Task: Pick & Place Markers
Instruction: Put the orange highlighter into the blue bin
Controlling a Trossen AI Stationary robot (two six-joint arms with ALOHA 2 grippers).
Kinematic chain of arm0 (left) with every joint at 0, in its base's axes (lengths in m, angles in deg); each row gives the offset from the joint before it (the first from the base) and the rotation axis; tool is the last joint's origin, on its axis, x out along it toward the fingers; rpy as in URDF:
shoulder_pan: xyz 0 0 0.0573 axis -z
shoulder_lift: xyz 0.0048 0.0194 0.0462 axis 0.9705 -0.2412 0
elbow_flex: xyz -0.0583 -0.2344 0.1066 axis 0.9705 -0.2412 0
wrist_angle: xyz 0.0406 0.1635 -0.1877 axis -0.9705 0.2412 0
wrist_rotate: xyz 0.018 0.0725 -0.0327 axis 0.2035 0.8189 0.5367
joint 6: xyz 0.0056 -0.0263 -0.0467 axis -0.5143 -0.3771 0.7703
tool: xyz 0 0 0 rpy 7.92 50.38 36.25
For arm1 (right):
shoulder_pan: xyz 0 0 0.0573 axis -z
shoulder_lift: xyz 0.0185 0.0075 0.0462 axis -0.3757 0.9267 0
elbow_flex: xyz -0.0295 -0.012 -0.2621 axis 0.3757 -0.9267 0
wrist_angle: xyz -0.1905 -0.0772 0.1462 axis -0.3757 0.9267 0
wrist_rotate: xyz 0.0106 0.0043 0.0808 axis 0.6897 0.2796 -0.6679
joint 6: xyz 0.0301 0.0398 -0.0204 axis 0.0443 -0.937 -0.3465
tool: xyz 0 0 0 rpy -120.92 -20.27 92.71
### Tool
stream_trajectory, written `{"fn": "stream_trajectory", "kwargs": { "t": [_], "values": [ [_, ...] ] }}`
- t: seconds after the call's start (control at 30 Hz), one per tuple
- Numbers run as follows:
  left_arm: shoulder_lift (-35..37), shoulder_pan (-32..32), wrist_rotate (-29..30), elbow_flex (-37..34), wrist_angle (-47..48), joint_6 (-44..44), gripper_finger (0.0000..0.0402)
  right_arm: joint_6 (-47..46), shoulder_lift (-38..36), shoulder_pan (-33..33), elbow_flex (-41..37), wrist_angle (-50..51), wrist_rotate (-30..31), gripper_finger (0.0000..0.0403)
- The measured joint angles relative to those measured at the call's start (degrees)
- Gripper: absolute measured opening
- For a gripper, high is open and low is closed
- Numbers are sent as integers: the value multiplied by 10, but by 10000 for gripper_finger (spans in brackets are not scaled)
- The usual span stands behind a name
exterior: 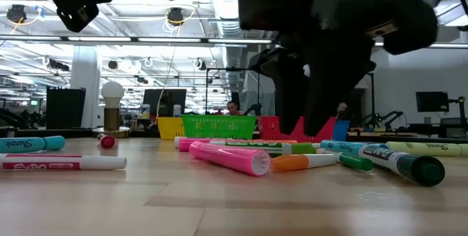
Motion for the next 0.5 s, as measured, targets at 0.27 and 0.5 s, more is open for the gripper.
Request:
{"fn": "stream_trajectory", "kwargs": {
  "t": [0.27,0.5],
  "values": [
    [0,0,0,0,0,1,159,5,0,-10,0,1,-4,157],
    [0,0,0,0,0,1,159,11,1,-14,0,-1,-5,157]
  ]
}}
